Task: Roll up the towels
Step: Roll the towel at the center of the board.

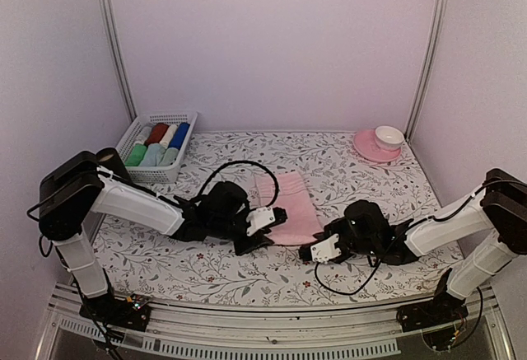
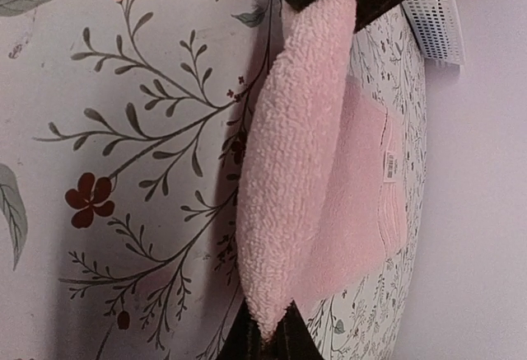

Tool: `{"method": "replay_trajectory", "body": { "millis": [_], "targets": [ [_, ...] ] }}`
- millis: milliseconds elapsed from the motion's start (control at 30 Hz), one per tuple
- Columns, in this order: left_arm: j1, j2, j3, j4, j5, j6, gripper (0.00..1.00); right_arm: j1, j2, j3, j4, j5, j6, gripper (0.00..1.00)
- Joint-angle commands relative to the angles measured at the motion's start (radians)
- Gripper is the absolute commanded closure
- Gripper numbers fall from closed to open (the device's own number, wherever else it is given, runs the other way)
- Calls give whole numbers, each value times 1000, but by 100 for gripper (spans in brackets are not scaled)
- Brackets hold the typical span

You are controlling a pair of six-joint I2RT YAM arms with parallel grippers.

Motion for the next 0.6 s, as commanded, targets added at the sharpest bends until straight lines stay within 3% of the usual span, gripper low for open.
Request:
{"method": "replay_trajectory", "body": {
  "millis": [0,67,133,367,567],
  "targets": [
    [16,-11,3,-24,28,13,47,7,-34,30,-84,-34,28,97],
    [17,-37,-10,-22,44,28,28,7,-37,59,-160,-69,51,97],
    [14,-58,-23,-15,70,41,23,6,-34,83,-217,-100,70,97],
    [-21,-58,-28,-23,179,86,23,-28,-1,210,-442,-247,176,97],
    [-35,-49,-25,-31,184,102,27,-100,43,328,-613,-398,245,97]
  ]
}}
